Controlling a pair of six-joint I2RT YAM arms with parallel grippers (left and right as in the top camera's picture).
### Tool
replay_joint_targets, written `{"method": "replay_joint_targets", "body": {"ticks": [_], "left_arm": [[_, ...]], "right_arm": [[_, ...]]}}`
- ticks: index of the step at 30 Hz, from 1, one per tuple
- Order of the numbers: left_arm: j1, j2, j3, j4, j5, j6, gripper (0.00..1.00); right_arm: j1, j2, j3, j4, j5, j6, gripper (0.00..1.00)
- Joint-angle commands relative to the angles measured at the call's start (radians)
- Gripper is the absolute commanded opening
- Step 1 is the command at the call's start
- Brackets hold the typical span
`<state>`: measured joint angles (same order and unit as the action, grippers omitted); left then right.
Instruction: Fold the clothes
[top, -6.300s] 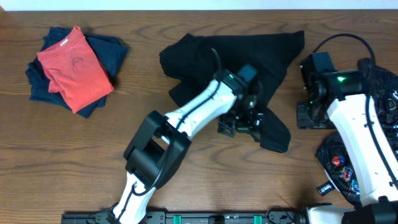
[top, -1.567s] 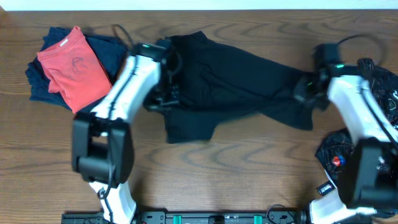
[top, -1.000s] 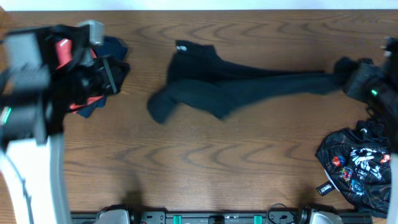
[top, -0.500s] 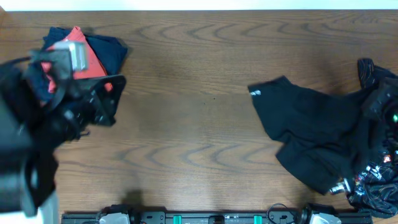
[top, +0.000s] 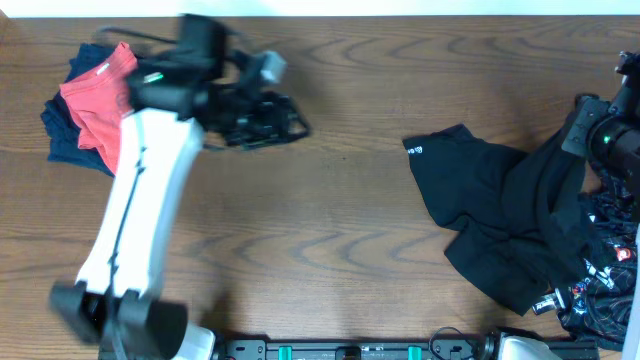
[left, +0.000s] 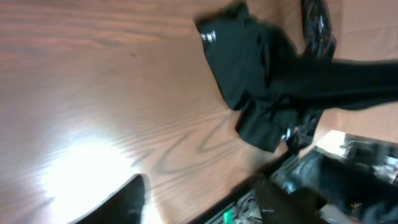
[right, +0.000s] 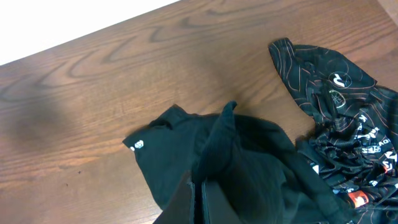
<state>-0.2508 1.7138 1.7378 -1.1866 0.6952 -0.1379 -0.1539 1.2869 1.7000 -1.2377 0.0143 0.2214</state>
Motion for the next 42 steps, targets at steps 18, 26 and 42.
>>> {"method": "replay_joint_targets", "body": {"ticks": [18,26,42], "left_arm": [[-0.552,0.530,-0.007,0.459,0.034,-0.078,0.74],[-0.634,0.613,-0.007,0.608,-0.048,-0.199,0.74],[-0.628,0.628,-0.007,0.608,-0.458,-0.207,0.06]], "right_arm": [[-0.009,-0.004,0.003,-0.045,0.012,-0.021,0.01],[-0.009,-0.004,0.003,-0.058,0.012,-0.021,0.01],[-0.009,-0.009,0.003,-0.077,0.012,-0.021,0.01]]}}
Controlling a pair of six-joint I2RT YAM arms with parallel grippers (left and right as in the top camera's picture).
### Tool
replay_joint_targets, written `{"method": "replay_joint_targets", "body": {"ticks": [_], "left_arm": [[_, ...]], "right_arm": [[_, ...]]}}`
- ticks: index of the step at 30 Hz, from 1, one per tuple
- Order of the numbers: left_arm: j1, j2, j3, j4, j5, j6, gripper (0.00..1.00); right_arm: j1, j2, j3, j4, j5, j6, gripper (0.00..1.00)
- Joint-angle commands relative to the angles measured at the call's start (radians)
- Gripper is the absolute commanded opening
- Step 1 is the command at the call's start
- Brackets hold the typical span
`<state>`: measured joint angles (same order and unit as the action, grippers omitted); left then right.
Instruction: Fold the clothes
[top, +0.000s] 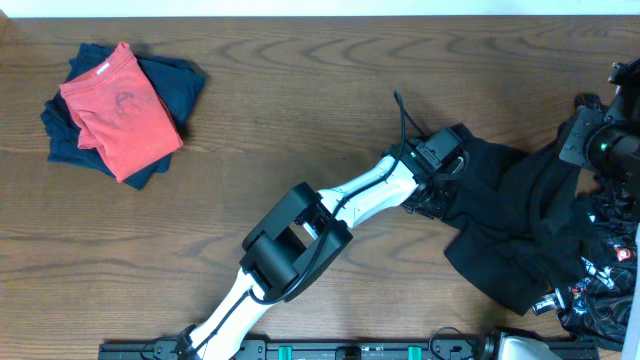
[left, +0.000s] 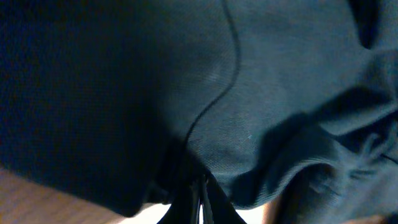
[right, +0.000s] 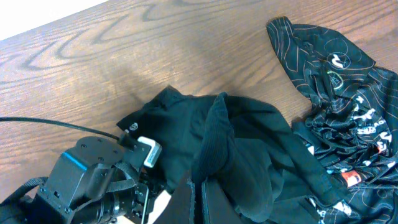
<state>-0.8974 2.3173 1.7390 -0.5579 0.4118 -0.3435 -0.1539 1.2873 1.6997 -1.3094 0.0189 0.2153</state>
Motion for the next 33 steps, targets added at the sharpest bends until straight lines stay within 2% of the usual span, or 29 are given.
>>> {"method": "replay_joint_targets", "body": {"ticks": [1,10,13,18,23,27,28,31,33], "left_arm": [[0.032,0.024,-0.008,-0.023,-0.197,0.004,0.06],[0.238,0.010,0.011,-0.036,-0.163,0.062,0.06],[0.335,-0.017,0.029,-0.034,-0.163,0.064,0.06],[0.513,-0.087,0.084,-0.032,-0.164,0.135,0.06],[0.682,-0.165,0.143,-0.058,-0.158,0.123,0.06],[0.755,-0.203,0.146,-0.193,0.045,0.095,0.06],[0.757,-0.203,0.146,-0.241,0.092,0.094,0.08],[0.734,-0.198,0.117,-0.359,0.192,0.095,0.54],[0.691,-0.193,0.082,-0.399,0.208,0.095,0.71]], "right_arm": [[-0.009,-0.010,0.003,-0.011,0.008,-0.015,0.01],[-0.009,-0.011,0.003,-0.018,0.030,-0.022,0.01],[-0.009,-0.005,0.003,-0.019,0.029,-0.022,0.01],[-0.008,0.028,0.000,-0.018,-0.050,-0.003,0.01],[0.018,0.104,-0.001,-0.019,-0.089,0.008,0.01],[0.031,0.154,-0.001,-0.023,-0.052,0.008,0.01],[0.029,0.158,-0.001,-0.021,-0.051,0.008,0.01],[0.029,0.159,-0.001,-0.010,-0.049,0.008,0.01],[0.029,0.158,-0.001,-0.009,-0.049,0.008,0.04]]}}
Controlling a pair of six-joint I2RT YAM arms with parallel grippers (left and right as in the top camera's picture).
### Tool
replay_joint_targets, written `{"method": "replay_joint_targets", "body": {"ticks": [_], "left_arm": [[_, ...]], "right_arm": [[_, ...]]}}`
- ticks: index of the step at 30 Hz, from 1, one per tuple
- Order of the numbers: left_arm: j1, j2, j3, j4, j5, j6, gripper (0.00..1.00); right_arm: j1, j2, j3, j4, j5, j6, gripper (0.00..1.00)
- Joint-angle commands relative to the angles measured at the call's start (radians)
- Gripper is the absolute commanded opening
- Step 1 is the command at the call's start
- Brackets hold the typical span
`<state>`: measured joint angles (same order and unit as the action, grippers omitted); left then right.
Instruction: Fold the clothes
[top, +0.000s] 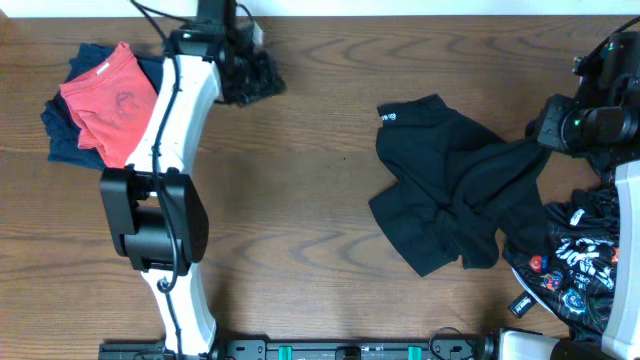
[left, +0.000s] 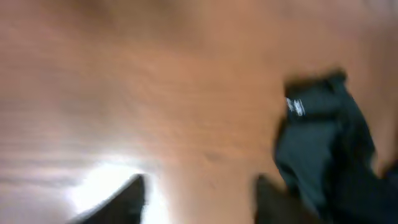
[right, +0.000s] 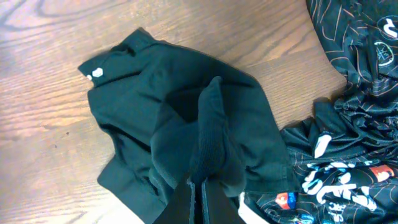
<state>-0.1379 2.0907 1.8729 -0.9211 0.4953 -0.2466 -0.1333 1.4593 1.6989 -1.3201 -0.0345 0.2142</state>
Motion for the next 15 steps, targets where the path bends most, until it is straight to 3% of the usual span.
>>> {"method": "replay_joint_targets", "body": {"ticks": [1,6,15], "left_arm": [[-0.093,0.034,-0.070,-0.040,0.123,-0.002,0.76],[-0.241,0.036,-0.192,0.019,0.122,0.006,0.80],[-0.502,0.044,-0.400,0.325,0.112,0.006,0.81]], "right_arm": [[0.008,-0.014,0.000,0.000,0.005,0.009,0.06],[0.008,-0.014,0.000,-0.026,0.008,0.005,0.13],[0.008,-0.014,0.000,-0.043,0.008,0.005,0.13]]}}
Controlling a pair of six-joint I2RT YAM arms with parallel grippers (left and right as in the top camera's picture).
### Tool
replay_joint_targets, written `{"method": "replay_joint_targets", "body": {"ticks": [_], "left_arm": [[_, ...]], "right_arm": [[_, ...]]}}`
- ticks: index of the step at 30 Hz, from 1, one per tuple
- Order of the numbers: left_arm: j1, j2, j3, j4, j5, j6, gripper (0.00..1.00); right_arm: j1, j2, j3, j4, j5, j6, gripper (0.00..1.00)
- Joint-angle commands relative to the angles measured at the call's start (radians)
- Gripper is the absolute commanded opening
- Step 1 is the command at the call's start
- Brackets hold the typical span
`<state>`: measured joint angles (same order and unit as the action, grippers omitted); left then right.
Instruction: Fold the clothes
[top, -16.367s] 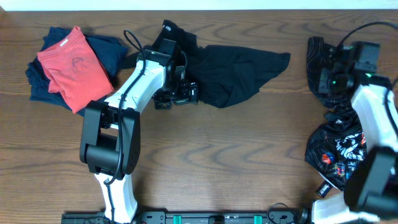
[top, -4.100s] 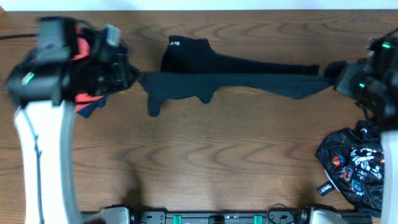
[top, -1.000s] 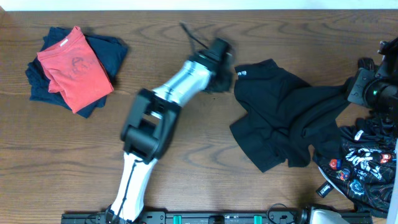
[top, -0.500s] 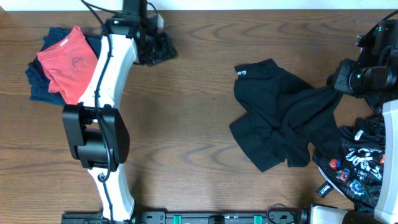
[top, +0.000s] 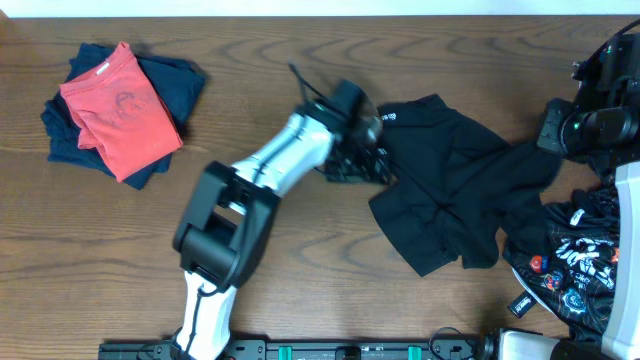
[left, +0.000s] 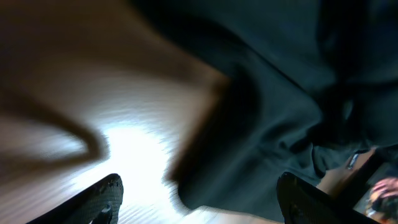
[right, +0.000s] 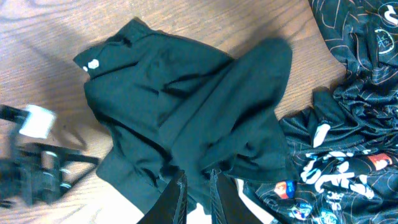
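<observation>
A crumpled black garment (top: 450, 190) lies right of the table's middle, its collar with a white tag (top: 388, 113) towards the back left. My left gripper (top: 358, 165) sits at the garment's left edge. In the left wrist view it (left: 205, 199) stands wide open, with dark cloth (left: 280, 93) just ahead of its fingers. My right gripper (right: 198, 193) hovers over the garment's (right: 186, 106) right part, its fingers a little apart and holding nothing. The right arm (top: 590, 125) is at the table's right edge.
A folded stack, a red shirt on navy cloth (top: 115, 100), sits at the back left. A heap of black printed clothes (top: 575, 280) lies at the front right, also seen in the right wrist view (right: 348, 124). Bare wooden table (top: 300, 260) lies between them.
My right gripper has opened and let go of the raised fold, which now lies flat. My left gripper was by the folded stack and is now open at the garment's left edge.
First my left gripper was near the folded stack while my right held a fold of the black garment. Then my left was shut on the garment's left side. Later the garment lay farther left, my left gripper back by the stack. Now both grippers are open at the garment.
</observation>
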<state>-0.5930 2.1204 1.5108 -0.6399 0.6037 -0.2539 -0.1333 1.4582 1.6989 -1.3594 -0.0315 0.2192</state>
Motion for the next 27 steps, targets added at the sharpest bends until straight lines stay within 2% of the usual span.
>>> {"method": "replay_joint_targets", "body": {"ticks": [1,5,10,13,14,15,16,19,22,25,27], "left_arm": [[-0.069,0.017,-0.048,0.067,-0.009,0.012,0.81],[-0.142,0.018,-0.067,0.126,-0.055,0.008,0.80],[-0.186,0.018,-0.067,0.134,-0.103,0.009,0.56],[-0.189,0.018,-0.067,0.134,-0.118,0.009,0.53],[-0.189,0.018,-0.067,0.134,-0.118,0.009,0.40],[-0.189,0.018,-0.067,0.133,-0.119,0.009,0.11],[-0.188,0.018,-0.067,0.133,-0.119,0.009,0.06],[-0.171,0.016,-0.067,0.120,-0.137,0.022,0.06],[-0.118,0.003,-0.057,0.050,-0.234,0.065,0.06],[-0.008,-0.016,-0.006,-0.064,-0.386,0.154,0.06],[0.089,-0.030,0.048,-0.106,-0.415,0.152,0.06]], "right_arm": [[0.008,-0.013,0.000,-0.005,0.005,0.000,0.13],[0.008,-0.013,0.000,-0.006,0.006,0.000,0.12],[0.008,-0.013,0.000,-0.009,0.005,0.000,0.12],[0.008,-0.013,0.000,-0.010,0.005,0.000,0.12],[0.008,-0.013,0.000,-0.010,0.005,0.000,0.12],[0.008,-0.013,0.000,-0.010,0.006,0.000,0.12],[0.008,-0.013,0.000,-0.011,0.006,0.000,0.12],[0.008,-0.013,0.000,-0.023,0.027,0.000,0.12],[0.007,-0.013,0.000,-0.032,0.076,0.000,0.13],[0.007,-0.013,0.000,-0.042,0.088,0.000,0.12],[0.007,-0.012,0.000,-0.044,0.088,0.000,0.12]]}}
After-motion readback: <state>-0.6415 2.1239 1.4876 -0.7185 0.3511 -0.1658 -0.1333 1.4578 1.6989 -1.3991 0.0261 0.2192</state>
